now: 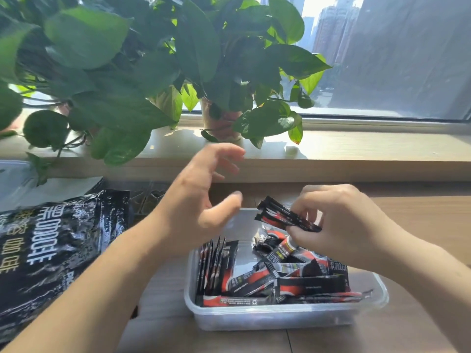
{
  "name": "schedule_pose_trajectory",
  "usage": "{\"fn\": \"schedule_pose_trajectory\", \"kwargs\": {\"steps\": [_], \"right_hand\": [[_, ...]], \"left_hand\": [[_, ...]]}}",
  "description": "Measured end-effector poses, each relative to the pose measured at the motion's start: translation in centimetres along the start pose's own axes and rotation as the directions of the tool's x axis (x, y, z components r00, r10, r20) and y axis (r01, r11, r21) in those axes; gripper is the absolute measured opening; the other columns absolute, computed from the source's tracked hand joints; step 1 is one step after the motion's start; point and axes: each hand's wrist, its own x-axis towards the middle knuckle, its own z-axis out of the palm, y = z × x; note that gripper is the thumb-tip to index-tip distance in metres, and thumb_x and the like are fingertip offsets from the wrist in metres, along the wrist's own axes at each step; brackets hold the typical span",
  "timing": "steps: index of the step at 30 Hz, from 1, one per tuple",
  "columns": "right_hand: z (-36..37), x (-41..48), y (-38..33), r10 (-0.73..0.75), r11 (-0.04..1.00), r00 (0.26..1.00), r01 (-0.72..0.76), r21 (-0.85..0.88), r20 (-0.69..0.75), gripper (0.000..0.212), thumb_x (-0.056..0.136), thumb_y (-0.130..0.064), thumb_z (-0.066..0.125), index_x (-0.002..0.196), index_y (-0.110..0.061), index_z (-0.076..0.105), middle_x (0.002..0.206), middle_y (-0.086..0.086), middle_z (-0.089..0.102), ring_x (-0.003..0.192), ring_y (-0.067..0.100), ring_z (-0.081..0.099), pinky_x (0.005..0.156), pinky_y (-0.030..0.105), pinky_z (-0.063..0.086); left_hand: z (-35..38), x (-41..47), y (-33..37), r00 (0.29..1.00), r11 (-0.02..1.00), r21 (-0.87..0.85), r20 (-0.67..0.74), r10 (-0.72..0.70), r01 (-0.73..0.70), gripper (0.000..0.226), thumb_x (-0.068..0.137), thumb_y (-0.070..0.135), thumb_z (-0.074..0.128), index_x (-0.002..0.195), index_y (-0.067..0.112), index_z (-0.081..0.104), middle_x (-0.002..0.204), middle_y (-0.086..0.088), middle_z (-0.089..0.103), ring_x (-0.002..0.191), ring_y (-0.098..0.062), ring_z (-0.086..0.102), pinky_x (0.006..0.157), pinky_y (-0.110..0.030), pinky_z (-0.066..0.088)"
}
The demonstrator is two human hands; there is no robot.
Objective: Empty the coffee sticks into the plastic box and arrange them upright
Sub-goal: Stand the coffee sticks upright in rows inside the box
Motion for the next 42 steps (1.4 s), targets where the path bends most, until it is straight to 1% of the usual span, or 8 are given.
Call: {"fn": "schedule_pose_trajectory", "kwargs": {"steps": [5, 12, 19, 25, 29, 35, 38, 42], "right_hand": [[0.1, -0.7, 0.1, 0.083, 0.995, 0.996, -0.081, -0.054, 0.042, 0.013, 0.071, -0.034, 0.077, 0.067, -0.026, 0.068, 0.060, -0.021, 0.049, 0.058, 0.001, 0.051, 0.054, 0.029, 0.046], [0.5, -1.2, -0.4, 0.129, 0.991, 0.988, -0.126, -0.043, 0.079, 0.009, 0.073, -0.036, 0.074, 0.071, -0.028, 0.069, 0.062, -0.019, 0.053, 0.061, -0.001, 0.053, 0.056, 0.027, 0.044], [-0.9, -1.1, -0.8, 0.142, 0.989, 0.988, -0.139, -0.054, 0.056, 0.014, 0.071, -0.037, 0.076, 0.070, -0.026, 0.069, 0.062, -0.021, 0.050, 0.062, 0.000, 0.051, 0.057, 0.028, 0.043], [-2.3, -0.6, -2.7, 0.235, 0.972, 0.972, -0.235, -0.004, 0.016, 0.012, 0.069, -0.036, 0.075, 0.065, -0.026, 0.071, 0.052, -0.015, 0.055, 0.054, 0.003, 0.053, 0.054, 0.018, 0.041], [-2.5, 1.1, -5.4, 0.421, 0.864, 0.882, -0.461, 0.203, 0.214, 0.022, 0.071, -0.037, 0.074, 0.063, -0.017, 0.075, 0.050, -0.007, 0.066, 0.041, 0.011, 0.054, 0.040, 0.018, 0.040], [1.1, 4.0, -6.4, 0.553, 0.758, 0.673, -0.651, 0.039, 0.492, 0.030, 0.070, -0.035, 0.073, 0.064, -0.007, 0.067, 0.053, 0.001, 0.068, 0.045, 0.012, 0.065, 0.056, 0.019, 0.048], [2.0, 4.0, -6.4, 0.570, 0.773, 0.657, -0.632, -0.052, 0.494, 0.026, 0.072, -0.034, 0.071, 0.059, -0.016, 0.057, 0.044, -0.002, 0.059, 0.031, 0.011, 0.045, 0.038, 0.007, 0.031], [3.7, 3.9, -6.5, 0.585, 0.756, 0.618, -0.650, -0.077, 0.526, 0.026, 0.072, -0.037, 0.074, 0.064, -0.017, 0.059, 0.050, 0.000, 0.064, 0.040, 0.012, 0.060, 0.049, 0.015, 0.043]], "left_hand": [[-2.5, -1.2, -0.8, 0.940, 0.974, 0.089, 0.294, 0.176, -0.210, 0.035, 0.072, 0.008, 0.042, 0.087, 0.007, 0.073, 0.098, 0.000, 0.068, 0.097, -0.020, 0.059, 0.083, -0.035, 0.048], [-1.4, -1.8, -1.7, 0.649, 0.941, 0.192, 0.760, 0.037, -0.278, 0.057, 0.077, 0.027, 0.034, 0.116, 0.022, 0.074, 0.126, 0.012, 0.069, 0.115, -0.004, 0.053, 0.103, -0.010, 0.029], [-0.8, -2.2, -1.8, 0.592, 0.892, 0.293, 0.805, -0.035, -0.345, 0.064, 0.078, 0.038, 0.027, 0.128, 0.030, 0.066, 0.134, 0.017, 0.063, 0.120, -0.007, 0.049, 0.099, -0.033, 0.032], [-1.0, -2.5, -1.5, 0.620, 0.885, 0.311, 0.784, -0.033, -0.347, 0.050, 0.080, 0.035, 0.031, 0.106, 0.034, 0.074, 0.105, 0.010, 0.062, 0.103, -0.014, 0.048, 0.091, -0.038, 0.037], [-0.9, -2.9, -1.5, 0.657, 0.886, 0.311, 0.754, -0.009, -0.344, 0.045, 0.081, 0.035, 0.032, 0.088, 0.028, 0.075, 0.098, 0.009, 0.061, 0.099, -0.016, 0.048, 0.087, -0.040, 0.038], [-0.6, -3.3, -1.3, 0.743, 0.895, 0.341, 0.670, -0.016, -0.288, 0.046, 0.081, 0.038, 0.031, 0.081, 0.028, 0.076, 0.087, 0.005, 0.049, 0.089, -0.017, 0.045, 0.078, -0.042, 0.038], [-0.5, -3.7, -1.0, 0.795, 0.874, 0.399, 0.607, -0.025, -0.277, 0.048, 0.079, 0.037, 0.030, 0.078, 0.028, 0.077, 0.082, 0.004, 0.042, 0.085, -0.017, 0.041, 0.077, -0.041, 0.036], [-0.5, -4.2, -0.8, 0.833, 0.880, 0.407, 0.553, -0.024, -0.245, 0.048, 0.077, 0.036, 0.030, 0.074, 0.029, 0.078, 0.081, 0.005, 0.039, 0.084, -0.017, 0.040, 0.080, -0.040, 0.034]]}}
